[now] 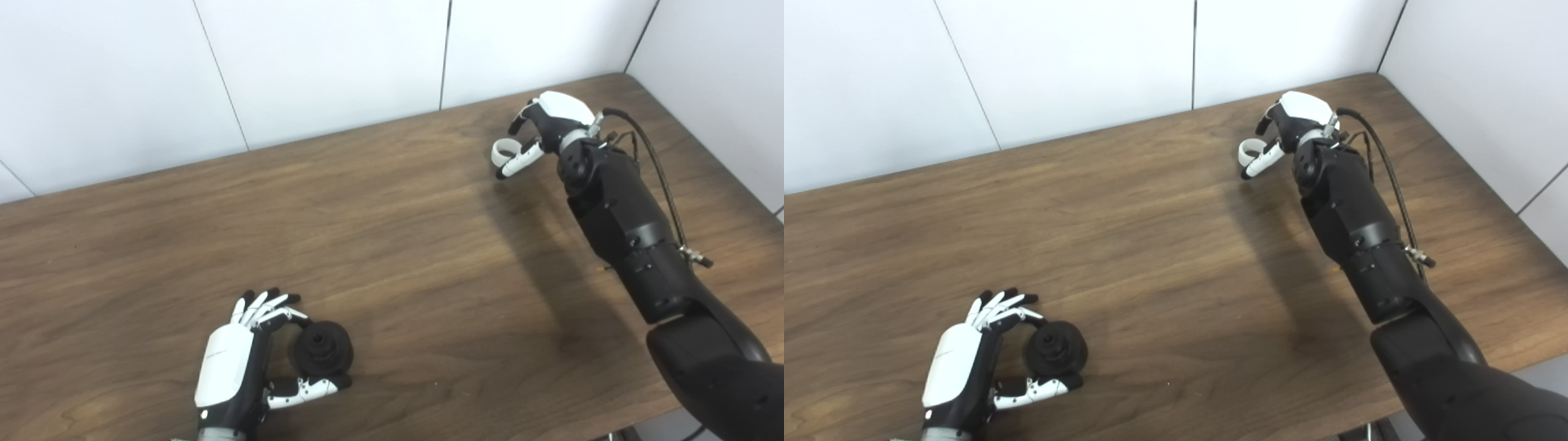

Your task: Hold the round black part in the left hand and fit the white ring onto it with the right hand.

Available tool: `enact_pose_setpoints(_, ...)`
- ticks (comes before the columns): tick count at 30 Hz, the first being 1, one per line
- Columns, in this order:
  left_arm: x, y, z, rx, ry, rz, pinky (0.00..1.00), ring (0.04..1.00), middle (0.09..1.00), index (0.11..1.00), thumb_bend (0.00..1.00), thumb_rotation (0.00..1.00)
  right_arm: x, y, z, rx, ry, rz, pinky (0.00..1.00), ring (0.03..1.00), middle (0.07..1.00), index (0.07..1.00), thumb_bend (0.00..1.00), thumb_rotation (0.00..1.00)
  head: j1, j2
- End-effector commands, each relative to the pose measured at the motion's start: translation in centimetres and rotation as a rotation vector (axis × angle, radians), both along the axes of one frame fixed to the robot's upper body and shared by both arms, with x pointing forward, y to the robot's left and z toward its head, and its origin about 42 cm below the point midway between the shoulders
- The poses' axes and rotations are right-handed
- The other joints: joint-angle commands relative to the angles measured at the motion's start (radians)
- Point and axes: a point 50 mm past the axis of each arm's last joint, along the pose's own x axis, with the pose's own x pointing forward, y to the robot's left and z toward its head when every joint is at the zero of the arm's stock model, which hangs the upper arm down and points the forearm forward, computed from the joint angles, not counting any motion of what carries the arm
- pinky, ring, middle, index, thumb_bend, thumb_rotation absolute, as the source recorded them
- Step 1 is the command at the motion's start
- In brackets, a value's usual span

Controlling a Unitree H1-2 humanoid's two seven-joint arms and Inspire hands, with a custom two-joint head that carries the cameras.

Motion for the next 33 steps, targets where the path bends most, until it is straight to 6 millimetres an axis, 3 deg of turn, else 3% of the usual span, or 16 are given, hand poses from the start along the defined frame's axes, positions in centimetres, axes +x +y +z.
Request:
enact_pose_setpoints(1,-0.49,0.25,-0.32,0.021,0.01,0.01,1.0,0.903,0.81,0.489,0.51,0.05,1.13,-0.32,3.73,-0.031,-0.092,0.0,0.95,1.0,0.961,0.683,0.81,0.26,0.0,0.001)
enact_pose_setpoints(33,-0.51,0.21,-0.11,0.016,0.007,0.008,1.0,0.908,0.811,0.489,0.51,0.05,1.07,-0.17,3.46,-0.048,-0.07,0.017,0.94,0.989,0.934,0.659,0.79,0.26,0.003,0.008)
